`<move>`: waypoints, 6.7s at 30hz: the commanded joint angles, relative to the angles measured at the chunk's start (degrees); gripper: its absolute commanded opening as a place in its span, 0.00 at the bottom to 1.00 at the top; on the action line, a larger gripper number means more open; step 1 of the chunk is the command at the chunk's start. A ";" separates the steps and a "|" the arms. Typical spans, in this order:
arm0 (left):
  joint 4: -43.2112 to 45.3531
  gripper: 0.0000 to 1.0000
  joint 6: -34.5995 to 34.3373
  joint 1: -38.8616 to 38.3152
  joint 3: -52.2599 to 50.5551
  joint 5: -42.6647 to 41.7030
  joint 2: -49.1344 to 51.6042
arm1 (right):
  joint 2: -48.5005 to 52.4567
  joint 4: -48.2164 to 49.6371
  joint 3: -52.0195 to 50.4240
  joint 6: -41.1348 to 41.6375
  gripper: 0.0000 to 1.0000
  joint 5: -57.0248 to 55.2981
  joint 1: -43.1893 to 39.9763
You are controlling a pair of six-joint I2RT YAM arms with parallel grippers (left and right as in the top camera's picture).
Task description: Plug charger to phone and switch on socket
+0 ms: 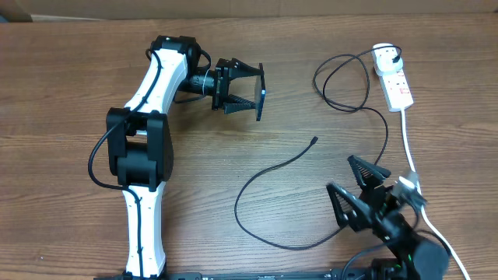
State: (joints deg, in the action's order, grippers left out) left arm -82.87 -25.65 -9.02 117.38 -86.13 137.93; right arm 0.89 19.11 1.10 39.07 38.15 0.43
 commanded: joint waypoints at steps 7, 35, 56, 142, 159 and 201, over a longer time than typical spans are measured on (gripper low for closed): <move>0.02 0.63 1.22 -0.44 1.40 -1.99 0.17 | 5.70 -18.23 25.18 -8.13 1.00 -7.17 0.15; 0.02 0.63 -2.91 -2.62 1.40 2.12 0.17 | 70.10 -74.27 77.79 -2.43 0.88 -35.34 26.21; 0.42 0.63 -10.60 -5.60 1.40 2.32 0.17 | 83.14 -65.20 77.77 10.67 0.74 -63.12 41.46; 1.27 0.63 -5.57 -6.03 1.40 2.69 0.17 | 88.78 -63.32 77.66 10.47 0.21 -63.82 40.96; 1.29 0.64 -5.57 -6.03 1.40 2.71 0.17 | 88.78 -63.34 77.66 10.45 0.12 -64.26 40.96; 0.09 0.79 24.72 8.02 1.40 3.28 -18.58 | 85.11 -66.14 84.21 10.49 0.04 -65.07 40.92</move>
State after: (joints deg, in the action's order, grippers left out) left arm -82.48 -8.19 -1.45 117.38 -85.41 127.61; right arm 89.19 -47.70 81.30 49.21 -26.20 41.60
